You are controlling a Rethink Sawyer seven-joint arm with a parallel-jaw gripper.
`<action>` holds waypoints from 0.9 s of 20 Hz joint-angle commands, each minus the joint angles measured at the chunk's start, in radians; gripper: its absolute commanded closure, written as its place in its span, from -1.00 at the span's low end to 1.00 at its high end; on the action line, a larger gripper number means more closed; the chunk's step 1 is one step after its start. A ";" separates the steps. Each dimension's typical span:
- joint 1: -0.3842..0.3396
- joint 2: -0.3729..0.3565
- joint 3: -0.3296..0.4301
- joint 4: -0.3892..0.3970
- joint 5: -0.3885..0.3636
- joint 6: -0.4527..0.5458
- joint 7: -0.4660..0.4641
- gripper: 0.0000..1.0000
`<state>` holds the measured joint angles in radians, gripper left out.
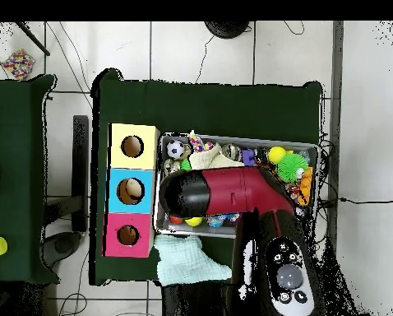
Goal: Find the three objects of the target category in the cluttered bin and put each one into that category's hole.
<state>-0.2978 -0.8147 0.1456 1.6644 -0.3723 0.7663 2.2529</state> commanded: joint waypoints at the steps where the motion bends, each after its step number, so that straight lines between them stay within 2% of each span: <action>1: -0.043 0.078 0.104 -0.181 -0.043 0.104 -0.209 -1.00; 5: -0.082 0.139 0.136 -0.249 -0.057 0.110 -0.271 -1.00; 9: -0.096 0.194 0.144 -0.290 -0.092 0.076 -0.282 -1.00; 16: -0.109 0.278 0.138 -0.267 -0.149 -0.042 -0.246 -1.00; 18: -0.107 0.280 0.140 -0.270 -0.171 -0.046 -0.256 -1.00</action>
<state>-0.3827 -0.6429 0.2054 1.4180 -0.4366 0.7691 2.2519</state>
